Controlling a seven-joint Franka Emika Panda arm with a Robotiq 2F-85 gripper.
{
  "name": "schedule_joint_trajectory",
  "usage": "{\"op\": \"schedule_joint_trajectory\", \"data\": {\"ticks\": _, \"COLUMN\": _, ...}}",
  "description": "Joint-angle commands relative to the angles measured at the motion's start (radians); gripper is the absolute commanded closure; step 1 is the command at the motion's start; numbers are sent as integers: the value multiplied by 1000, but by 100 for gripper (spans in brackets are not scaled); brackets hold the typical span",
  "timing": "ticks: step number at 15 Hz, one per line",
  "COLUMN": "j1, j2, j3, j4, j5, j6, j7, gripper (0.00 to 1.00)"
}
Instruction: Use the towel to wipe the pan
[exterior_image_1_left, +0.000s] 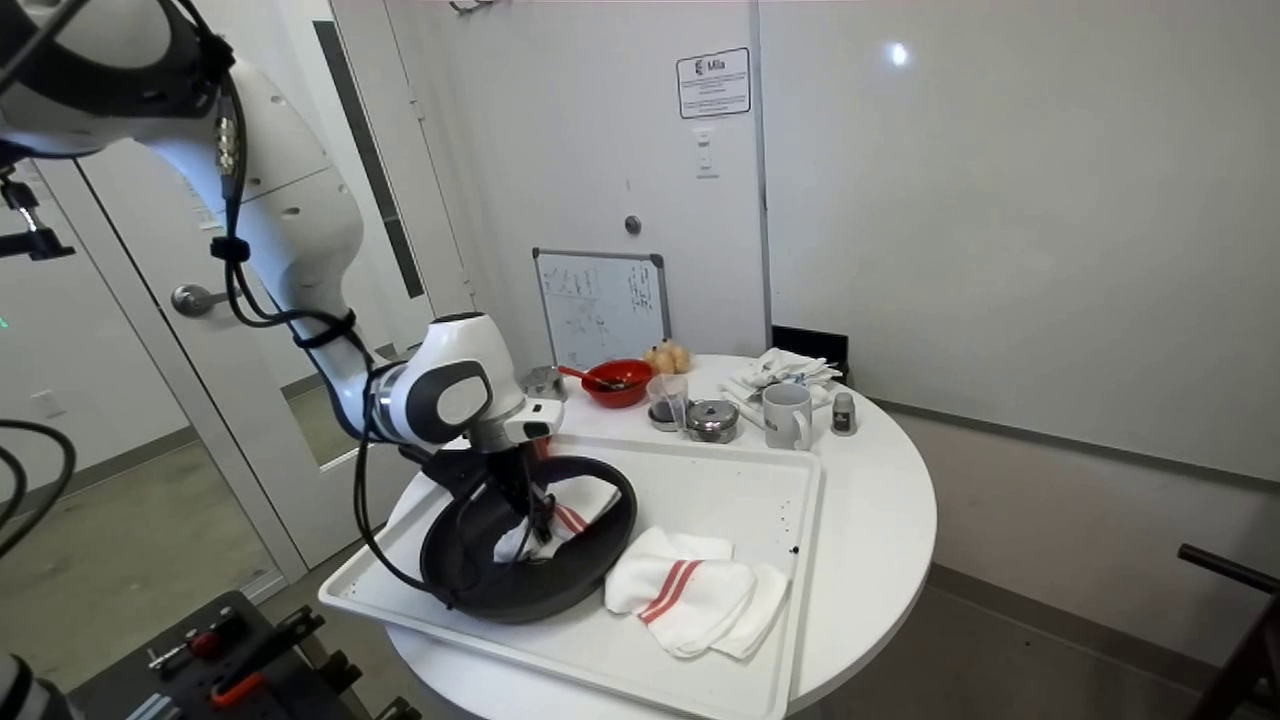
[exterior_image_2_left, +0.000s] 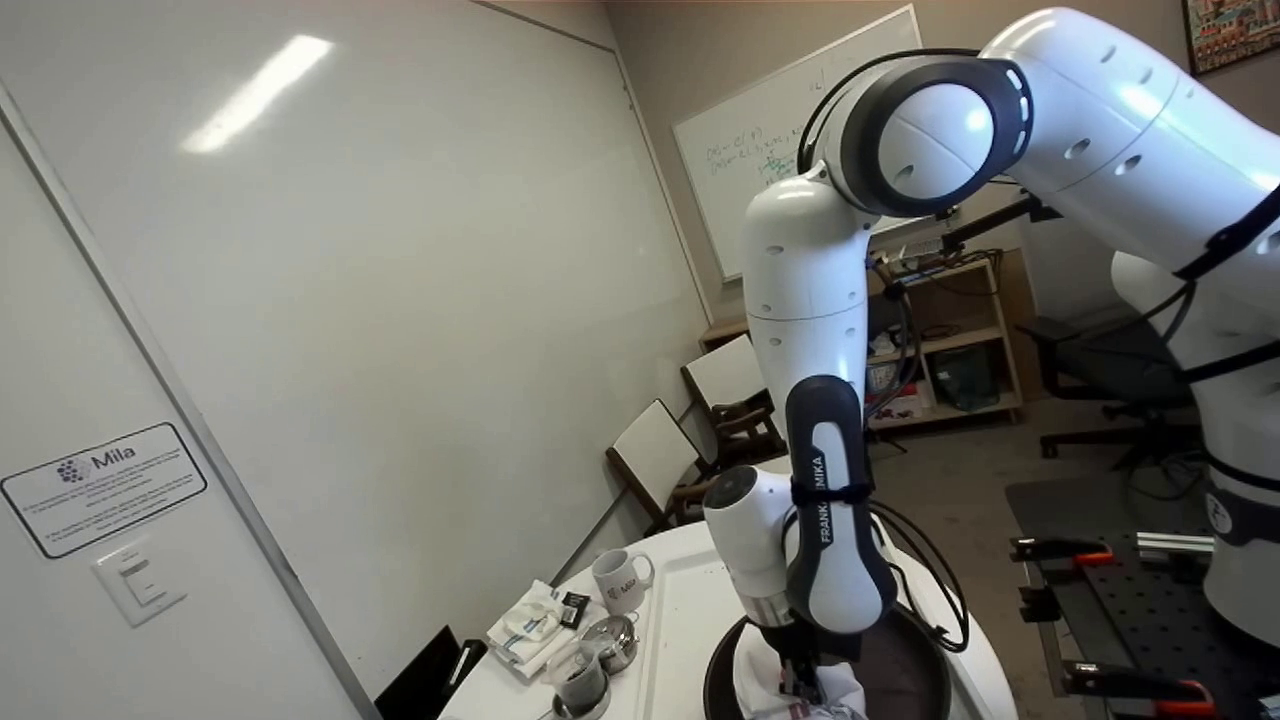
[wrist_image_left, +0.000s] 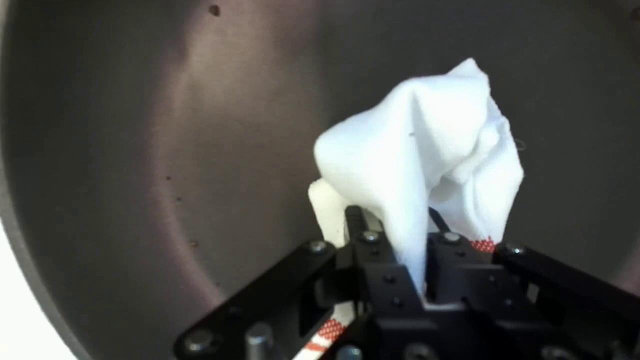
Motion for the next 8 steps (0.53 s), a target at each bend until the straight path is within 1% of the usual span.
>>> {"op": "schedule_joint_trajectory", "data": {"ticks": 1, "j1": 128, "j2": 96, "j3": -144, "j4": -8, "j5": -9, "j6": 26, "j7": 144, "gripper": 90}}
{"op": "schedule_joint_trajectory", "data": {"ticks": 2, "j1": 165, "j2": 104, "j3": -177, "j4": -10, "j5": -7, "j6": 22, "j7": 179, "gripper": 90}}
{"op": "schedule_joint_trajectory", "data": {"ticks": 4, "j1": 216, "j2": 116, "j3": -207, "j4": -15, "j5": -3, "j6": 15, "j7": 220, "gripper": 90}}
{"op": "schedule_joint_trajectory", "data": {"ticks": 6, "j1": 236, "j2": 113, "j3": -191, "j4": -24, "j5": -7, "j6": 24, "j7": 212, "gripper": 90}}
{"op": "schedule_joint_trajectory", "data": {"ticks": 8, "j1": 232, "j2": 92, "j3": -153, "j4": -49, "j5": -21, "j6": 59, "j7": 162, "gripper": 90}}
